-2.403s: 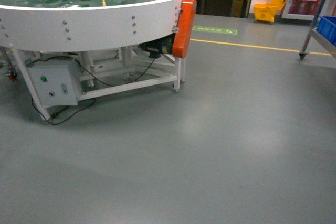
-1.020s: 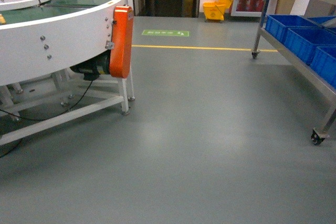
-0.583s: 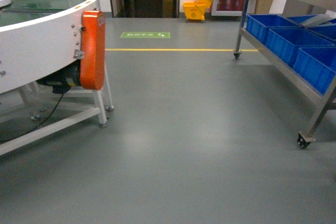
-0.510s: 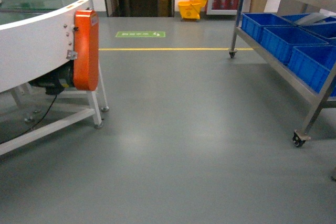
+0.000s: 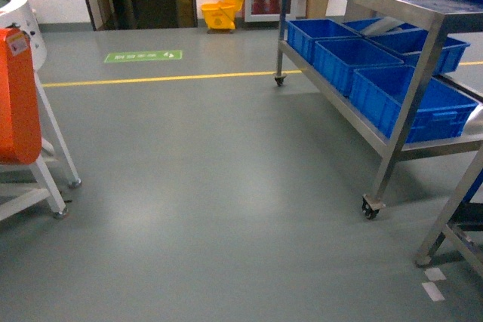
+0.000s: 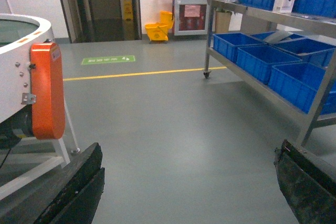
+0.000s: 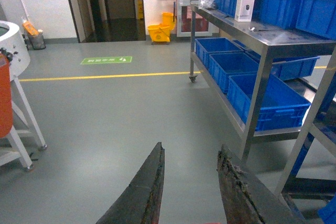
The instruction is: Pick red block from blue box to shelf
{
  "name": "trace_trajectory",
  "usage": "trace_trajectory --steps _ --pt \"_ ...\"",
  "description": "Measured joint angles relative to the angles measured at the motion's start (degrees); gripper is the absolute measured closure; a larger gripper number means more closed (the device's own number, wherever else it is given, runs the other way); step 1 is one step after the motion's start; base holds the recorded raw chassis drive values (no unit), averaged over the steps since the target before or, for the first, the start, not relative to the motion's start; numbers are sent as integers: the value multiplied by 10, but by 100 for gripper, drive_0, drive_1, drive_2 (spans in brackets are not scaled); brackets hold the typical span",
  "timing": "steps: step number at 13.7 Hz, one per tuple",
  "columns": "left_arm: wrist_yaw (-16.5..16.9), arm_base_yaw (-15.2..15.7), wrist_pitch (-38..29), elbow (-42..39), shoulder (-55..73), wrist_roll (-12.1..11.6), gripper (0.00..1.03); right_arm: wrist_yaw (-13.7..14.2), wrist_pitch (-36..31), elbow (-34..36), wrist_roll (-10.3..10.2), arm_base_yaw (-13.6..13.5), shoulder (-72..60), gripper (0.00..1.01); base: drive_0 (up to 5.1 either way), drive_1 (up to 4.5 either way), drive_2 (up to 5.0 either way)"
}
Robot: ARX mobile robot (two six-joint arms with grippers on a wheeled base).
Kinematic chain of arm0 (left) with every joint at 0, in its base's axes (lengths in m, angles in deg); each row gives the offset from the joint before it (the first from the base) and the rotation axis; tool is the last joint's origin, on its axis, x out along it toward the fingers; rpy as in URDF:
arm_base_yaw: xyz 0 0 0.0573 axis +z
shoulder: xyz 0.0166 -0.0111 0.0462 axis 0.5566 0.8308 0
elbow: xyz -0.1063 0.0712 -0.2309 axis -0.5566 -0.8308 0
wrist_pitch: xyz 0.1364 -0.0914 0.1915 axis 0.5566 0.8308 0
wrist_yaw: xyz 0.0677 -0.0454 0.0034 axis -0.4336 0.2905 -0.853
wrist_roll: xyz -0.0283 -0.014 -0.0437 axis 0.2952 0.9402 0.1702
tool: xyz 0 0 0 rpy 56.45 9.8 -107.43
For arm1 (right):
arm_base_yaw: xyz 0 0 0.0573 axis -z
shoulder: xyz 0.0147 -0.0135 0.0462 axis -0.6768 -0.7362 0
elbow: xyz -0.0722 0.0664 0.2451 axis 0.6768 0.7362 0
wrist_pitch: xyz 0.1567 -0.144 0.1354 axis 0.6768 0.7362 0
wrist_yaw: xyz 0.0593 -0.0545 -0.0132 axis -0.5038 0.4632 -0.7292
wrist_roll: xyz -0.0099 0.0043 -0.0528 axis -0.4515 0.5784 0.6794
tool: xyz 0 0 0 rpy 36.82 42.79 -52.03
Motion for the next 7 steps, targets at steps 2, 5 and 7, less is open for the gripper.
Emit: trace_trajectory --steps 2,5,7 --pt "0 1 -3 0 0 0 5 0 -1 0 0 0 -3 76 -180 -180 -180" --pt "0 0 -2 0 0 0 5 0 -1 0 0 0 0 76 -165 -165 -165" --pt "0 0 -2 0 0 0 5 1 -1 0 0 0 -1 76 -165 -165 -165"
